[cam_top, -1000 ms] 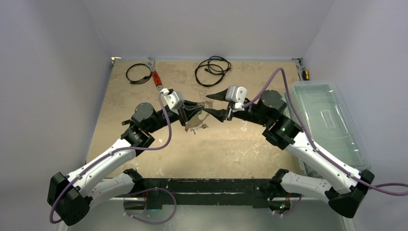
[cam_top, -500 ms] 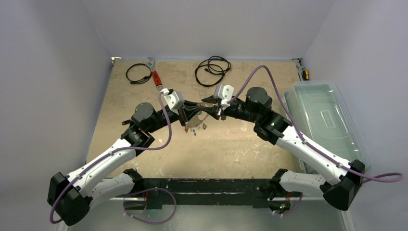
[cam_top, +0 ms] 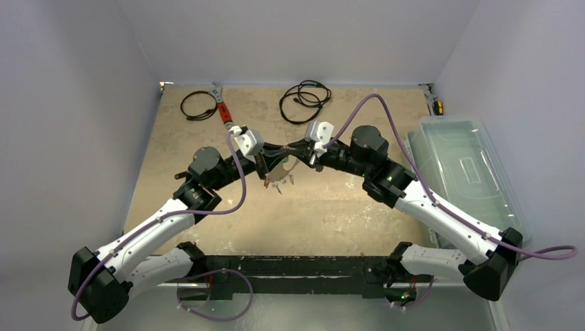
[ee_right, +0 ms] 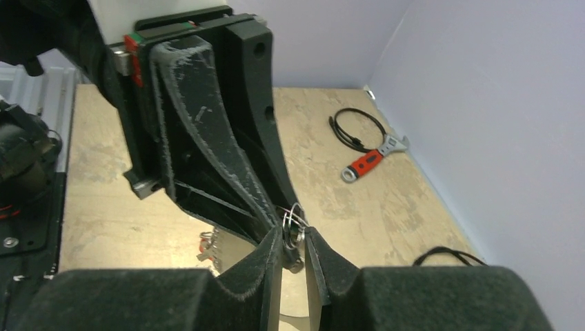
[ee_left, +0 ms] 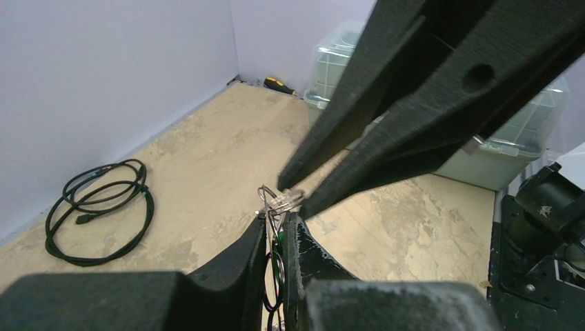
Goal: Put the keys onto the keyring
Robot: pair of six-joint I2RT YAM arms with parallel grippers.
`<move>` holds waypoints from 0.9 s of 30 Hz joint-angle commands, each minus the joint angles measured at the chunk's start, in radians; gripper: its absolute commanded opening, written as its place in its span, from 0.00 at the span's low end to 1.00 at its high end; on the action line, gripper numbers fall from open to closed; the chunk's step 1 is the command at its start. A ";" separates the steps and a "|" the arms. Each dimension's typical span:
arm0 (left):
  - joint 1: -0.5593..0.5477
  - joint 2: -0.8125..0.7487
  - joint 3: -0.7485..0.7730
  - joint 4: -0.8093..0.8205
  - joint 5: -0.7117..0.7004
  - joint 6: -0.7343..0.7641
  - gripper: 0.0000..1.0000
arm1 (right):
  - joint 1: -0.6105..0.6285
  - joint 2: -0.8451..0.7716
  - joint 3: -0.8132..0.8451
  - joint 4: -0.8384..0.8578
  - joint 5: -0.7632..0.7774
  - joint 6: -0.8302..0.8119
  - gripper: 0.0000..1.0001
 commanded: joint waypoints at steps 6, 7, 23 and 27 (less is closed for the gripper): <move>-0.004 -0.020 0.012 0.077 0.054 -0.001 0.00 | -0.014 0.008 0.068 0.029 0.136 0.022 0.19; -0.003 -0.020 0.014 0.078 0.054 -0.001 0.00 | -0.014 0.010 0.072 0.024 0.133 0.022 0.19; -0.003 -0.024 0.012 0.070 0.018 0.006 0.00 | -0.016 -0.010 0.071 -0.022 0.052 0.071 0.44; -0.004 -0.026 0.012 0.070 0.014 0.007 0.00 | -0.036 -0.053 0.043 0.030 0.061 0.111 0.55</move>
